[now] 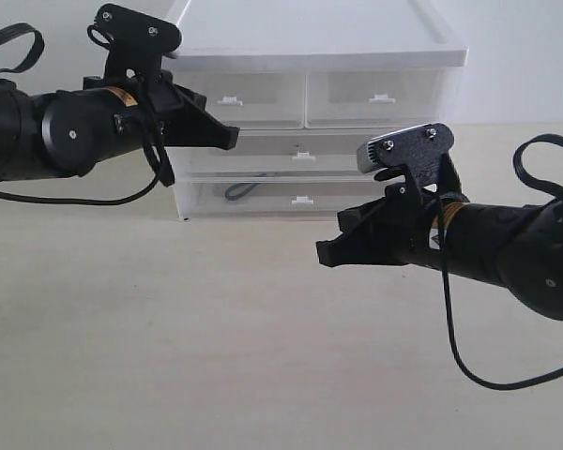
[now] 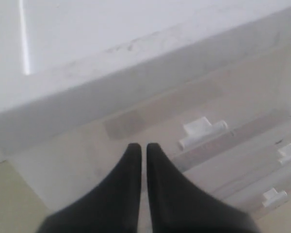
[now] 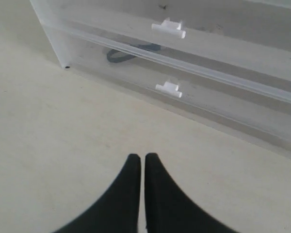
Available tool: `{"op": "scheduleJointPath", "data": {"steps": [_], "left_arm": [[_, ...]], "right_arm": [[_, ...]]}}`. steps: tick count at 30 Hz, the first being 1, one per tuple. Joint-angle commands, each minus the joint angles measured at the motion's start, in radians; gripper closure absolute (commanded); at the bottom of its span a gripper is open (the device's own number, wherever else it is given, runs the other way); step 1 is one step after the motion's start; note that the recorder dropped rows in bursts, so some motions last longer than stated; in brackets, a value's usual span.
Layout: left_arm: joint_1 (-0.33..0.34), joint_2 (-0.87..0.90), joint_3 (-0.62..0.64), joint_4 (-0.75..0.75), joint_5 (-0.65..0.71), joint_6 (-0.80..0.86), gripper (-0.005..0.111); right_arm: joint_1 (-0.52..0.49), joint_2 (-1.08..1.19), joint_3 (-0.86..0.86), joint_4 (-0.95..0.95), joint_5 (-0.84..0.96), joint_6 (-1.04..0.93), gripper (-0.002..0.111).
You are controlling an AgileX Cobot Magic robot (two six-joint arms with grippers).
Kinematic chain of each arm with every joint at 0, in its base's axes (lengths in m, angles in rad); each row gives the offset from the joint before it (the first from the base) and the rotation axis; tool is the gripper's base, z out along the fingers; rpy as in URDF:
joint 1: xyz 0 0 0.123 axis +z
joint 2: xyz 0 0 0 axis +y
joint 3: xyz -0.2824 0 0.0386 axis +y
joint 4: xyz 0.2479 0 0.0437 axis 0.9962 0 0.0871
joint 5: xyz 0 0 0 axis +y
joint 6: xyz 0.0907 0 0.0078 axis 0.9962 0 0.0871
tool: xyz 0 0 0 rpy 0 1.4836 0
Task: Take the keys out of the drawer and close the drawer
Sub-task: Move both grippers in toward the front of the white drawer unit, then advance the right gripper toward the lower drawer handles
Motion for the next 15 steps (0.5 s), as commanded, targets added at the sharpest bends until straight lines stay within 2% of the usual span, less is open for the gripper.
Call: {"op": "scheduleJointPath", "data": {"steps": [1,15], "left_arm": [[-0.003,0.042,-0.029,0.022,-0.02,-0.028,0.103],[-0.001,0.087,-0.067,0.02,-0.181,0.022,0.103]], "right_arm": [[0.0,0.003,-0.004,-0.013,-0.01,0.0,0.108],[0.0,0.003,-0.072,-0.044,0.098,0.008,0.108]]}}
